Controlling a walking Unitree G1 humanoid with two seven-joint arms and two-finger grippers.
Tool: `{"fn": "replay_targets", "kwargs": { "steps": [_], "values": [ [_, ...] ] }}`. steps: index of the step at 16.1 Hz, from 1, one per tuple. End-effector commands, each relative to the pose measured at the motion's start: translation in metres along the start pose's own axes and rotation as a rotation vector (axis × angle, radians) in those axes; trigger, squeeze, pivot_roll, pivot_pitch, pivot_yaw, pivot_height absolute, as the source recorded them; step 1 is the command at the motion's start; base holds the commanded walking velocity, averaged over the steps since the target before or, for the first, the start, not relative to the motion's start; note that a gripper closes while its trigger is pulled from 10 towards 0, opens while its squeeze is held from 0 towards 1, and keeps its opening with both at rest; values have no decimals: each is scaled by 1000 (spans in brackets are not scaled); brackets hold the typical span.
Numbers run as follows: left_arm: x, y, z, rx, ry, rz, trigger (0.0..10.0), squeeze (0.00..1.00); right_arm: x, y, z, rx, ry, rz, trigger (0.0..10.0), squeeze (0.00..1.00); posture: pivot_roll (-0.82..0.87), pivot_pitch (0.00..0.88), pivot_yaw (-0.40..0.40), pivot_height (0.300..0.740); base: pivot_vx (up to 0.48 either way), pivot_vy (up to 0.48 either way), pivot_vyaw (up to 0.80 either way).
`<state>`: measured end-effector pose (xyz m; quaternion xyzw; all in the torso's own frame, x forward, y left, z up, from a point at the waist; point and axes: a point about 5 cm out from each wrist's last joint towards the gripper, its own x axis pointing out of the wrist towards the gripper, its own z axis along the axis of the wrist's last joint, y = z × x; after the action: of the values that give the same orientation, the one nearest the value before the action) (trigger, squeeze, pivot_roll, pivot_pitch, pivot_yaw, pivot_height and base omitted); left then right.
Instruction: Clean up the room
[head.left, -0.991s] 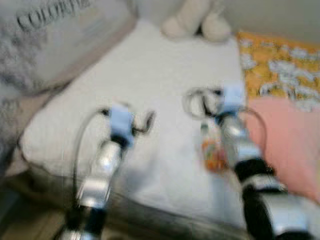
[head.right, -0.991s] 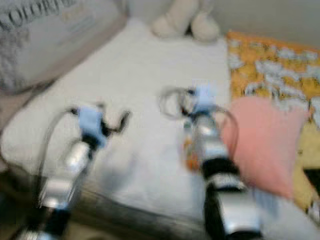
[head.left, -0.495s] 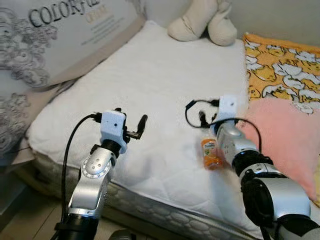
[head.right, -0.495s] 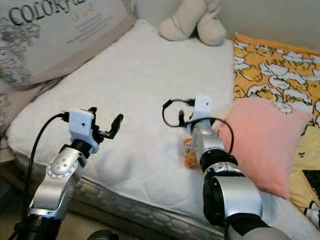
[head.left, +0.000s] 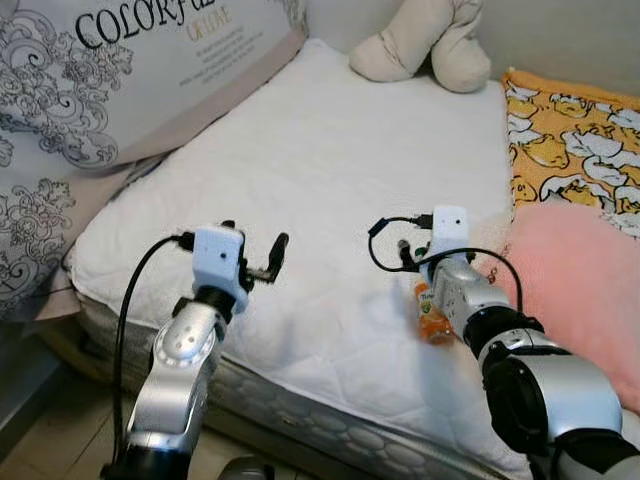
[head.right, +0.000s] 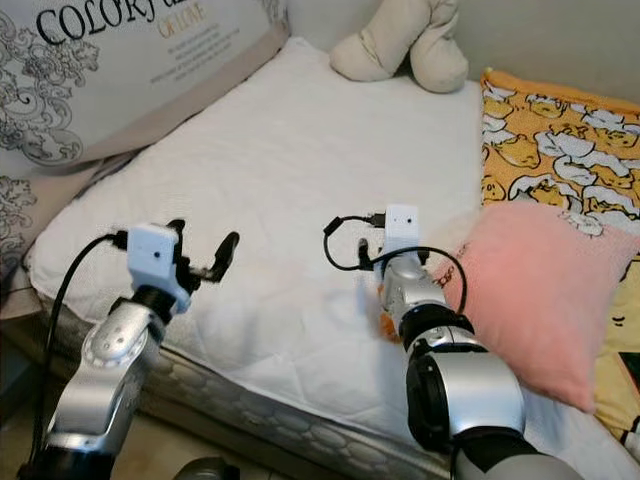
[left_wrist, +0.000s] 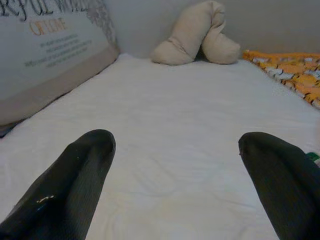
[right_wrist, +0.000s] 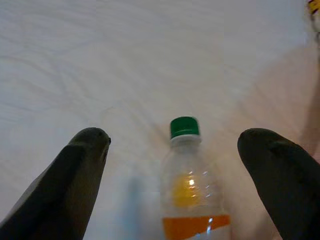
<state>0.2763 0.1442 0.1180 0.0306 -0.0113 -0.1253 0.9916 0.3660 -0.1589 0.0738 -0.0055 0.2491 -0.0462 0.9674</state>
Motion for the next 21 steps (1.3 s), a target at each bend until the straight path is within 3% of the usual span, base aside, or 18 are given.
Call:
{"fn": "replay_targets", "kwargs": {
  "steps": [1, 5, 8, 14, 16, 19, 20, 21],
  "values": [
    [-3, -2, 3, -1, -1, -4, 10000, 0, 0, -4, 3, -13, -8, -23, 10000, 0, 206, 22, -63, 727, 0, 0, 0],
    [-24, 1, 1, 9, 43, 6, 10000, 0, 0, -12, -6, -25, 6, -80, 10000, 0, 249, 79, -50, 727, 0, 0, 0],
    [-30, 4, 3, 13, 58, 17, 10000, 0, -1, -22, -17, -2, 42, -126, 10000, 0, 258, 93, -50, 727, 0, 0, 0],
    [-32, 1, 3, 6, 79, 13, 10000, 0, -4, -31, -44, 42, 143, -136, 10000, 0, 252, 101, -54, 727, 0, 0, 0],
    [-33, 0, 3, 3, 84, 13, 10000, 0, -6, -27, -54, 79, 192, -87, 10000, 0, 252, 102, -56, 727, 0, 0, 0],
    [-32, -1, 2, 0, 88, 14, 10000, 0, -5, -21, -52, 28, 180, -33, 10000, 0, 249, 98, -58, 727, 0, 0, 0],
    [-32, -1, 2, -1, 88, 13, 10000, 0, -5, -18, -51, -1, 175, -15, 6745, 0, 249, 98, -58, 727, 0, 0, 0],
    [-31, -2, 2, -2, 88, 12, 10000, 0, -5, -15, -52, -6, 176, -1, 0, 0, 250, 92, -63, 727, 0, 0, 0]
  ]
}}
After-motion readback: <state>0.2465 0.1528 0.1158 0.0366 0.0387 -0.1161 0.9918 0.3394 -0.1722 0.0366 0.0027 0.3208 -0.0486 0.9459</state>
